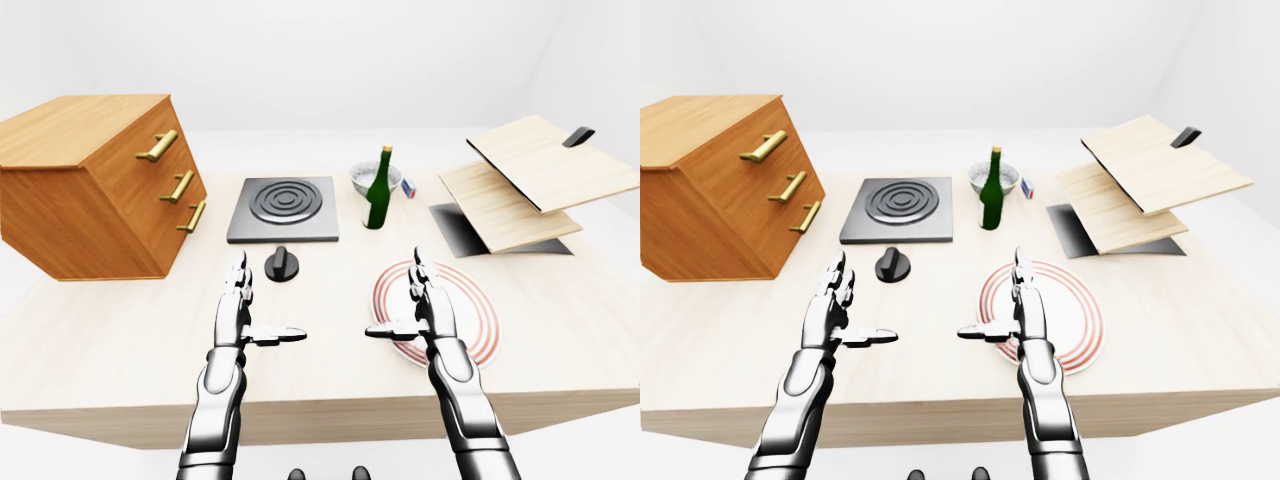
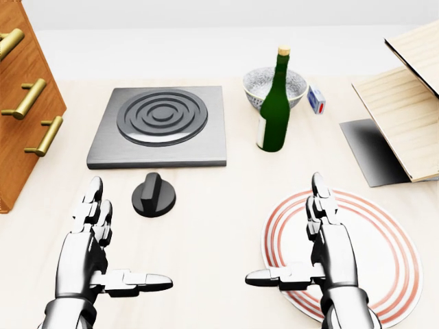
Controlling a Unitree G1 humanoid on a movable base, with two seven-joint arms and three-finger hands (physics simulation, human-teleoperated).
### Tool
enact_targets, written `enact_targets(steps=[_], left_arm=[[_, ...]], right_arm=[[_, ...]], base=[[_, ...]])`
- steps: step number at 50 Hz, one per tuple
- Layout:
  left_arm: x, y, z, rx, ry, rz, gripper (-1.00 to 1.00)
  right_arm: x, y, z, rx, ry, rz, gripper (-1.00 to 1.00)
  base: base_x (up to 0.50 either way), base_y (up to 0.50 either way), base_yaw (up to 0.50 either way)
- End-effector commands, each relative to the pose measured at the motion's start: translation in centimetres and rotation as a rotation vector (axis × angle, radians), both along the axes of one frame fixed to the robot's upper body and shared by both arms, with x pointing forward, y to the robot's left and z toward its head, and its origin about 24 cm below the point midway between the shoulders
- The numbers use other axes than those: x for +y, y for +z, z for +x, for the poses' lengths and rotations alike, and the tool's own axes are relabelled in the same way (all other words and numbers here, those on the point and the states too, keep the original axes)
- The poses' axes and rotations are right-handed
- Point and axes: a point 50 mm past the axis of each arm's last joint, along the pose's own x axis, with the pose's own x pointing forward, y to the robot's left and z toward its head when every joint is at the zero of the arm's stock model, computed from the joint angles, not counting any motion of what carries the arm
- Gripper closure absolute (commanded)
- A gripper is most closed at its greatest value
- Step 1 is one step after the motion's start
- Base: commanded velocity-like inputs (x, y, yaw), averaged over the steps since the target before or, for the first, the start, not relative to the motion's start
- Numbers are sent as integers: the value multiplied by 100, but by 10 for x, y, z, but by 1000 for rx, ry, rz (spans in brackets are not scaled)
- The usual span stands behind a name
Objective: Turn on the stove.
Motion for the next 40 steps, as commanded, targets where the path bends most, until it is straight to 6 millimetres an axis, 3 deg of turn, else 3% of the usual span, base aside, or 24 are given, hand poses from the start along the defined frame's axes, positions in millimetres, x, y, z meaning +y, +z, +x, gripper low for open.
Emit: enact_targets(steps=[1, 13, 27, 40], left_arm=[[0, 0, 0, -1, -3, 1, -100], [2, 1, 0, -3, 2, 2, -100], [3, 0, 1, 1, 7, 4, -100], [-7, -34, 16, 115, -19, 18, -100]], right_arm=[[1, 0, -1, 0, 17, 4, -100], [2, 0, -3, -6, 25, 6, -100], [0, 3, -5, -39, 23, 28, -100], [-2, 6, -5, -44, 24, 38, -100]], base=[[46, 0, 0], [46, 0, 0], [0, 0, 0], [0, 0, 0]])
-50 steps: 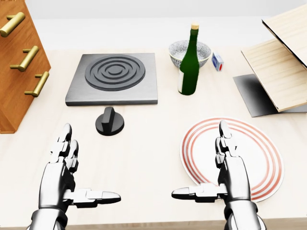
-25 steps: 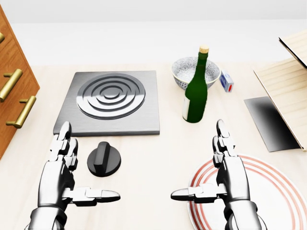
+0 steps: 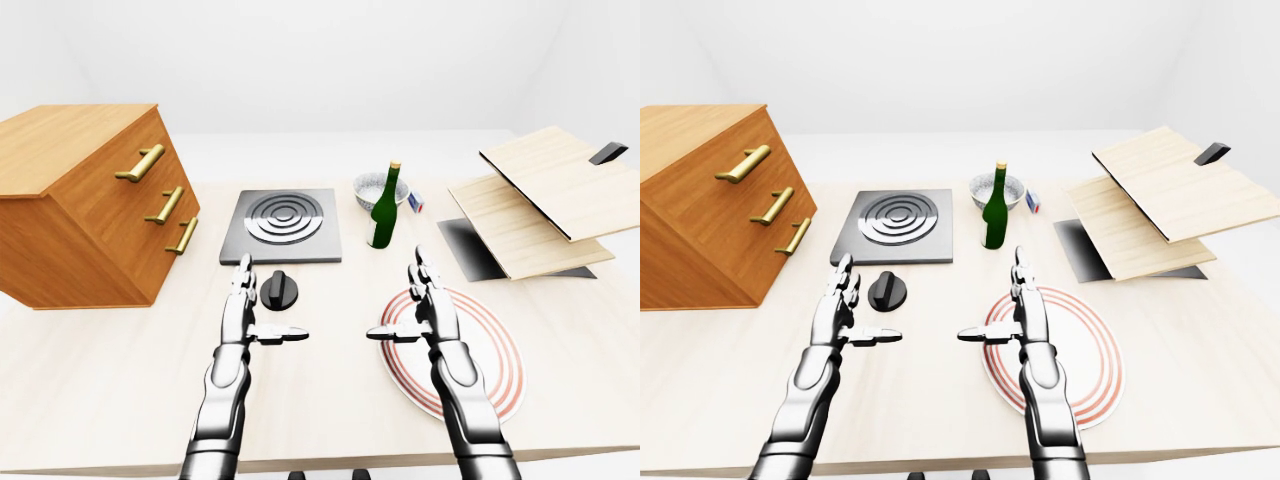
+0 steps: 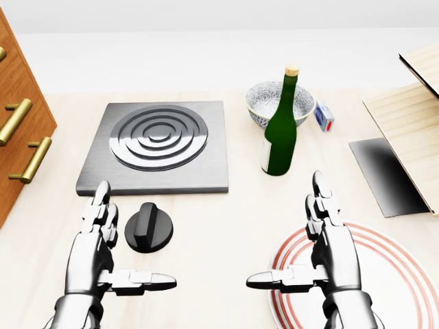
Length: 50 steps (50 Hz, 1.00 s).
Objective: Turn on the stove.
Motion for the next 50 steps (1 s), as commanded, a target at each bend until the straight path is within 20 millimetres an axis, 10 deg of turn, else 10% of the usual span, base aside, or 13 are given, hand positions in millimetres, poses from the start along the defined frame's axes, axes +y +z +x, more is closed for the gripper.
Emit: enact_targets(steps=[1, 50], left_arm=[[-6, -23, 10, 96, -14, 8, -100], [-51, -53, -1, 242, -270, -81, -100]], right_arm=[[-2, 2, 0, -6, 0, 9, -100], [-2, 4, 1, -5, 10, 21, -100]], base=[[0, 0, 0], [0, 0, 0]])
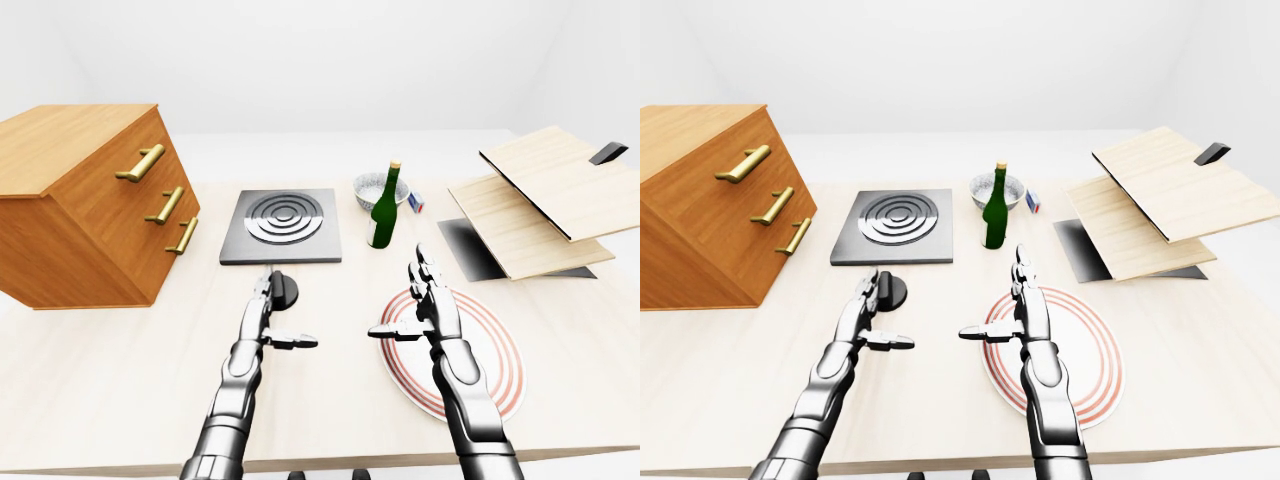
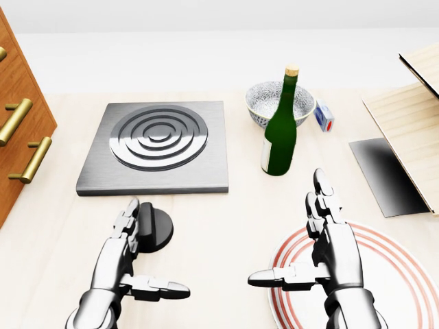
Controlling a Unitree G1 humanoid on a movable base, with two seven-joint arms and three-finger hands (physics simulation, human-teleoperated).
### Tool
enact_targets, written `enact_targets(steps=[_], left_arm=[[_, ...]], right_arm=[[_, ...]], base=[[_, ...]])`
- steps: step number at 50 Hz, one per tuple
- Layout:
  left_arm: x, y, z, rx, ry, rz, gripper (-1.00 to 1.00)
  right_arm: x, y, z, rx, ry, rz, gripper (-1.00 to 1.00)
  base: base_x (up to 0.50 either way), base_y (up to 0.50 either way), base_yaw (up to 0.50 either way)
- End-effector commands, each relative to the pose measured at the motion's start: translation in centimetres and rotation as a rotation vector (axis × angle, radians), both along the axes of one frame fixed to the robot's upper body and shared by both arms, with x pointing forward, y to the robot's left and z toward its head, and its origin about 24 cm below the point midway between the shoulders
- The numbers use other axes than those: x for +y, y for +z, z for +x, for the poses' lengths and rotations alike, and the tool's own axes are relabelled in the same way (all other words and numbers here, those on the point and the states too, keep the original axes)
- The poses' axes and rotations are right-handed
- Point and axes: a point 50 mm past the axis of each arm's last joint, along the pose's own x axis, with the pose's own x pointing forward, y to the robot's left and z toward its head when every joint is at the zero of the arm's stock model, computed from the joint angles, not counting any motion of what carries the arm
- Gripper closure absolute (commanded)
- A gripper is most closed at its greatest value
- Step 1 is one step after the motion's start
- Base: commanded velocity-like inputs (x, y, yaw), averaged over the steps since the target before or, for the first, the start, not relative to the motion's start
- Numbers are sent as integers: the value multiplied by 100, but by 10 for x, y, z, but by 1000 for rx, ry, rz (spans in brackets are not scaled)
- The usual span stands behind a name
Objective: Turn on the stove.
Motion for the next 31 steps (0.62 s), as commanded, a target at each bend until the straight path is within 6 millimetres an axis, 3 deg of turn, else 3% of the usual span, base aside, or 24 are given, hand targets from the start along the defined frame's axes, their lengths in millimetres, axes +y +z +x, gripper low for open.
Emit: enact_targets(steps=[1, 18, 29, 30, 31], left_arm=[[-38, -12, -20, 71, -174, -126, -100], [-51, -5, -41, 103, -258, -131, -100], [-22, 14, -10, -58, -94, -117, -100], [-6, 25, 8, -107, 7, -95, -100], [1, 29, 14, -116, 53, -80, -100]], right_arm=[[0, 1, 0, -1, 2, 4, -100], [-5, 7, 0, -7, -4, 24, -100], [-3, 5, -1, -6, 4, 21, -100], [-2, 5, -2, -5, 7, 19, -100], [-2, 5, -3, -6, 8, 19, -100]], base=[[0, 0, 0], [0, 0, 0], [0, 0, 0], [0, 0, 0], [0, 0, 0]])
